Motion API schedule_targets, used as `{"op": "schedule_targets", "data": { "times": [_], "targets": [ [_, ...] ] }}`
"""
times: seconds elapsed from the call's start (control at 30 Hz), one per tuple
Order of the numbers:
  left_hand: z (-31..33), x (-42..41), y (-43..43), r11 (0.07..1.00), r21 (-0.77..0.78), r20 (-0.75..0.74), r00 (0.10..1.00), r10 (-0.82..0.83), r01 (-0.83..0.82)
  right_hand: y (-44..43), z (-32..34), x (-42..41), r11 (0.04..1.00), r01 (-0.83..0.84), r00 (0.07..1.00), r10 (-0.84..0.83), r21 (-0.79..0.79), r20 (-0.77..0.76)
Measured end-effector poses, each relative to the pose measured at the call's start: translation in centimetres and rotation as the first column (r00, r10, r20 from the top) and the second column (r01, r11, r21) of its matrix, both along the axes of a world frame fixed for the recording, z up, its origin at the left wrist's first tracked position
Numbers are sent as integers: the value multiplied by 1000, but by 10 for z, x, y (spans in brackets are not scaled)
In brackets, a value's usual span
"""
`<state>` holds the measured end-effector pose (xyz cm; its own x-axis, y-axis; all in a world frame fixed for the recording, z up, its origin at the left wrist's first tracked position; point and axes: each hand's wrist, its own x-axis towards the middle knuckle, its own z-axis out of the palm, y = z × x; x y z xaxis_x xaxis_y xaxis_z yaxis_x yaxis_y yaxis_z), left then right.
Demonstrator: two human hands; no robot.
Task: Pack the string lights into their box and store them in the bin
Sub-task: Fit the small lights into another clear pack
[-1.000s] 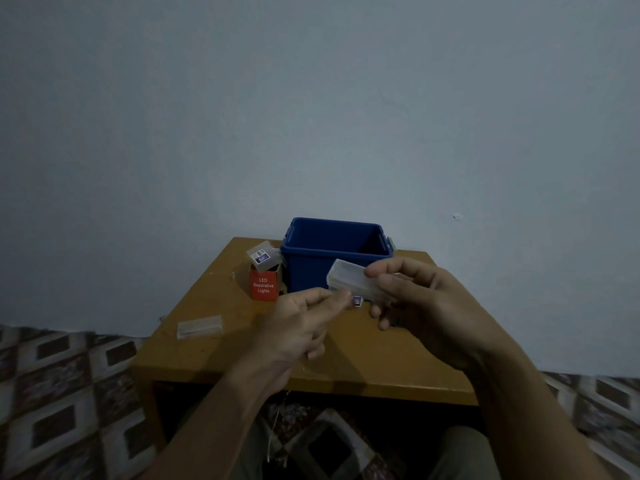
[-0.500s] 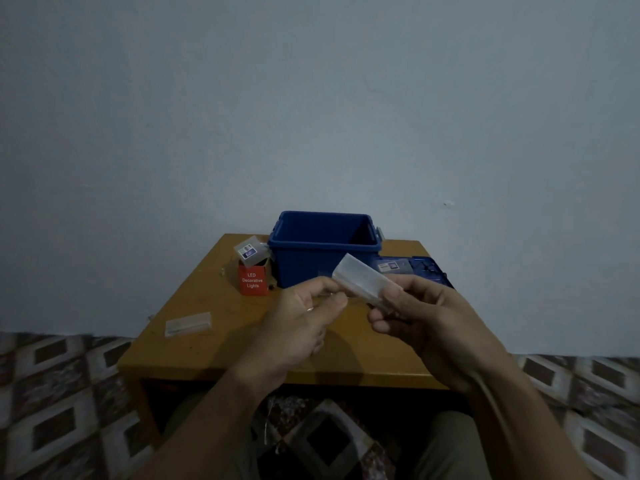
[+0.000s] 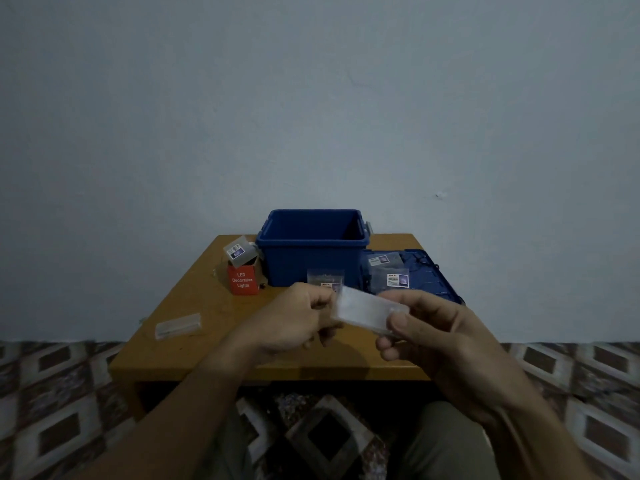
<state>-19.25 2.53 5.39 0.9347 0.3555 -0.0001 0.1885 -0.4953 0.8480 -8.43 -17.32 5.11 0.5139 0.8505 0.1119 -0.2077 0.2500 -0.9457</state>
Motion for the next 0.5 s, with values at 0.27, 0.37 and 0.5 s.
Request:
{"op": "schedule_targets", "data": {
  "times": [0.27,0.37,0.5],
  "targets": [
    [36,9,-13,992,-79,-52,994,-98,94,-10,-9,7,982,-9,960,62,-190,271],
    [48,15,-26,998,37,-67,997,-49,52,-10,-14,8,962,86,896,39,-260,442],
    [55,20,-47,996,70,41,997,60,-63,-6,-18,6,925,276,831,-93,-262,548]
  ]
}}
